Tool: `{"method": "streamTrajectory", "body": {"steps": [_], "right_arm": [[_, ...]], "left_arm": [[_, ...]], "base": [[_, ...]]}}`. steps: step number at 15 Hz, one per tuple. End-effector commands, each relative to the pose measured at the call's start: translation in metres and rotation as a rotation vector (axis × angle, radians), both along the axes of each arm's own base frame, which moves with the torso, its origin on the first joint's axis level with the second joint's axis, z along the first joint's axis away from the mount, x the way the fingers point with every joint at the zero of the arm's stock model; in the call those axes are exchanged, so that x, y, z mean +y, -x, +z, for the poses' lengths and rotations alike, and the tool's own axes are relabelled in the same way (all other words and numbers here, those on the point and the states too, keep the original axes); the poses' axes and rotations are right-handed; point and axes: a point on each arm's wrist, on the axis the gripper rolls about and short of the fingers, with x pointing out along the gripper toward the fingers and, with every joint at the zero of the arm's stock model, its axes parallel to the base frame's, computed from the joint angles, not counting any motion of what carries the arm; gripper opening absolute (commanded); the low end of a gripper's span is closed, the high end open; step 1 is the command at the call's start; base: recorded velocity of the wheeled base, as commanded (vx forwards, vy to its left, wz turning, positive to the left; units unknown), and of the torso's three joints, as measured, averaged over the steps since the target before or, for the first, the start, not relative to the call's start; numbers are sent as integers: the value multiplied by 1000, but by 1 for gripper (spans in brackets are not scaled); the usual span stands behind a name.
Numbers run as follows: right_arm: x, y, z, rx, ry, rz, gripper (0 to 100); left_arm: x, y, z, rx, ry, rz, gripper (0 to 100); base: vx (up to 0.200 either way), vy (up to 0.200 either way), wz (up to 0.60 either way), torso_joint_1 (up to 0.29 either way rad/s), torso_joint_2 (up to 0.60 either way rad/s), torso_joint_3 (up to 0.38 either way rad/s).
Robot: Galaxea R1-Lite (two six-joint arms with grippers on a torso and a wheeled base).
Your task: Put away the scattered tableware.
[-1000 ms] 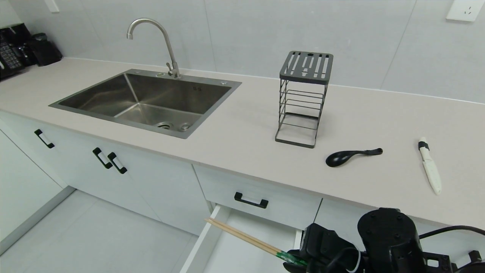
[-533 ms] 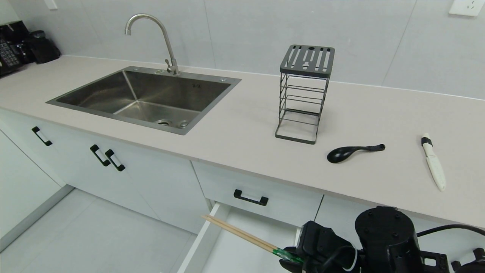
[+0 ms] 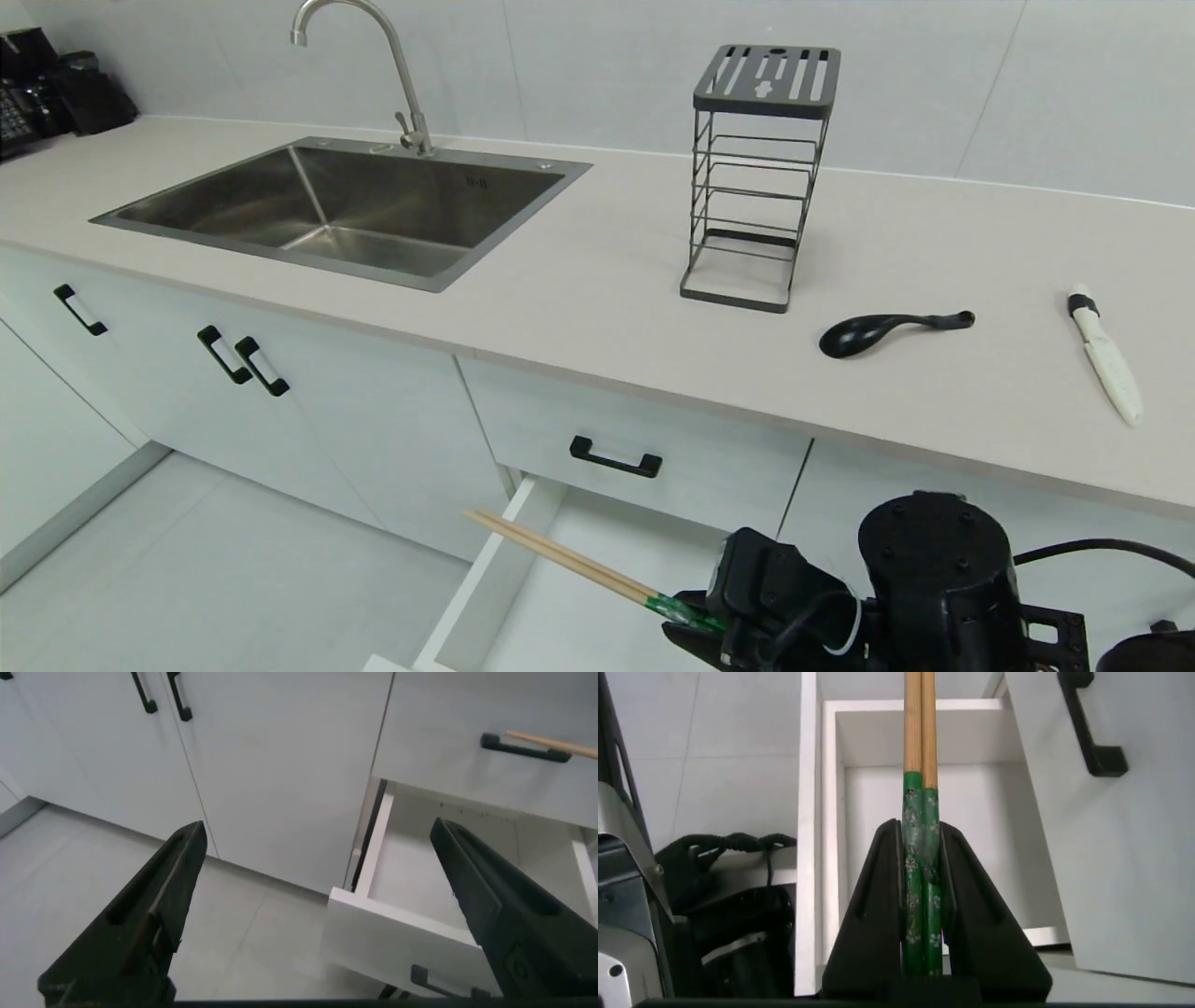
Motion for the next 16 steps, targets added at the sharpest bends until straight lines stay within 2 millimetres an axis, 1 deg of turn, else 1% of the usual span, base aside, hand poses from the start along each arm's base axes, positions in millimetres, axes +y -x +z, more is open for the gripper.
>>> {"method": "streamTrajectory", "body": {"steps": [1, 3, 10, 13, 16], "right_arm": [[6, -3, 9, -24, -30, 2, 0], [11, -7, 17, -43, -55, 3, 0], [12, -7, 17, -8, -11, 10, 0], [8, -5, 11, 9, 17, 1, 0], [7, -4, 16, 3, 0, 7, 0]], "left_arm": [[0, 0, 0, -1, 0, 0, 100], [0, 0, 0, -1, 0, 0, 100], [0, 0, 0, -1, 0, 0, 100], [0, 0, 0, -1, 0, 0, 100], [0, 0, 0, -1, 0, 0, 100]], "base": [[0, 0, 0, -227, 486, 222], [0, 0, 0, -259, 479, 217], [0, 0, 0, -243, 387, 167], [0, 0, 0, -64, 157, 77], [0, 0, 0, -8, 50, 29]]}}
